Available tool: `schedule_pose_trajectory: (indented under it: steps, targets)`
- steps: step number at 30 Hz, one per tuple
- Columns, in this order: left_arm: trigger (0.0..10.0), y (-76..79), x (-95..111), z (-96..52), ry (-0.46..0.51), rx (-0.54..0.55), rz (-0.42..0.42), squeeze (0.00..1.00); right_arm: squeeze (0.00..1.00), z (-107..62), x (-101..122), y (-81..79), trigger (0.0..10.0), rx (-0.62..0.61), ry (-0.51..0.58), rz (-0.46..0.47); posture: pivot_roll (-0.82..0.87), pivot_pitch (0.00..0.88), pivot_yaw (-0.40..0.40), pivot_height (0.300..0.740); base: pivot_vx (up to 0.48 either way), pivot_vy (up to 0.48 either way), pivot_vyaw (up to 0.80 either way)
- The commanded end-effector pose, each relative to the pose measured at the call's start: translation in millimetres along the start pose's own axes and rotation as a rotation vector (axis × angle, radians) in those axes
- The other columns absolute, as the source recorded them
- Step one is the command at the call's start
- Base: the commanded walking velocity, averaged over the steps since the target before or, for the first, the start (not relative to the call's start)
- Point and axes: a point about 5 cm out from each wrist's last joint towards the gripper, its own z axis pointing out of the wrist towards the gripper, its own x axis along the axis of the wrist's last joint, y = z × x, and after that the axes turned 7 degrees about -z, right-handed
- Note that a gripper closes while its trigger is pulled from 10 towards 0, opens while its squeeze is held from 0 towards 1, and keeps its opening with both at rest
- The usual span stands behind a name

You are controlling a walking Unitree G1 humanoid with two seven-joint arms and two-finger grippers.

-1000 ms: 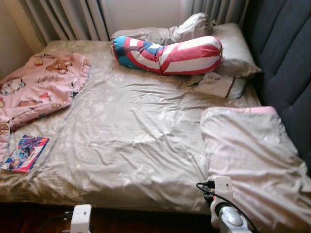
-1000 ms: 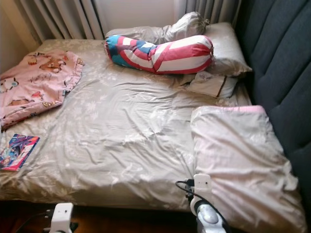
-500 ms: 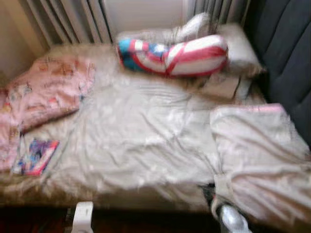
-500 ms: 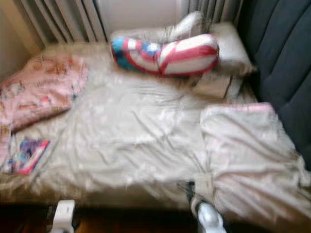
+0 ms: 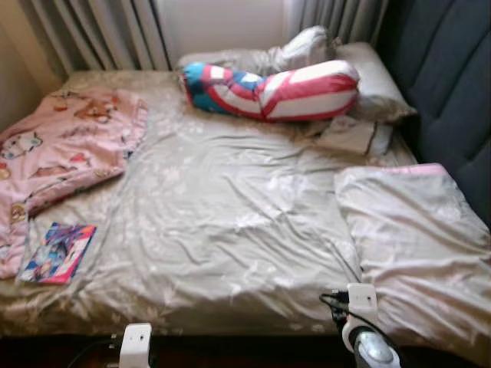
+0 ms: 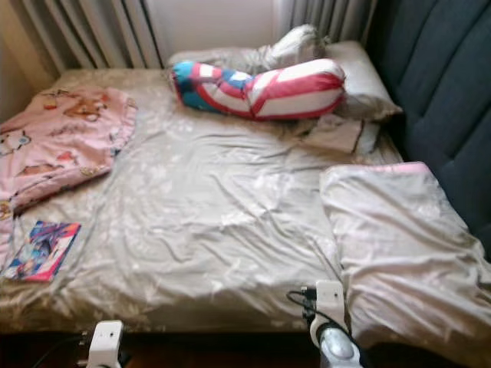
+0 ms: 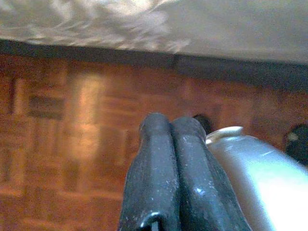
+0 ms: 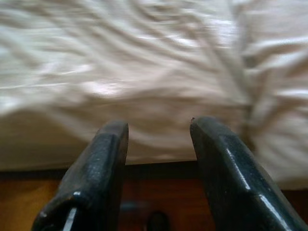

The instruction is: Clean up the room

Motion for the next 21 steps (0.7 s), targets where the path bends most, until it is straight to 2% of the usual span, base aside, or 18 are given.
schedule_pose_trajectory:
  steps: [1,10,14,18,21]
  targets:
    - [10.0,2.1,-3.0,0.0,-0.016,-0.004,-0.003,0.00,0.00,-1.3,-4.1,6.7,10.0,-0.015,-0.016,-0.005,-0.10,0.066,0.024,0.740,0.000,0.300,0.00]
    - [10.0,1.6,-2.1,0.1,-0.015,-0.002,-0.004,0.00,0.00,-1.0,-3.4,6.2,10.0,-0.012,-0.014,-0.007,-0.11,0.075,0.025,0.740,0.000,0.325,0.00]
    - [10.0,1.5,-1.8,0.1,-0.014,-0.002,-0.005,0.00,0.00,-1.2,-4.0,4.4,10.0,0.003,-0.017,-0.045,-0.10,0.076,0.025,0.740,0.000,0.332,0.00]
    - [10.0,1.4,-1.7,0.1,-0.013,-0.002,-0.005,0.00,0.00,-1.3,-4.1,0.1,10.0,0.024,-0.014,-0.084,-0.10,0.079,0.026,0.740,0.000,0.336,0.67]
    - [10.0,1.2,-1.5,0.2,-0.014,-0.001,-0.005,0.00,0.00,-1.4,-4.4,0.2,10.0,0.015,-0.016,-0.054,-0.10,0.083,0.026,0.740,0.000,0.337,0.44]
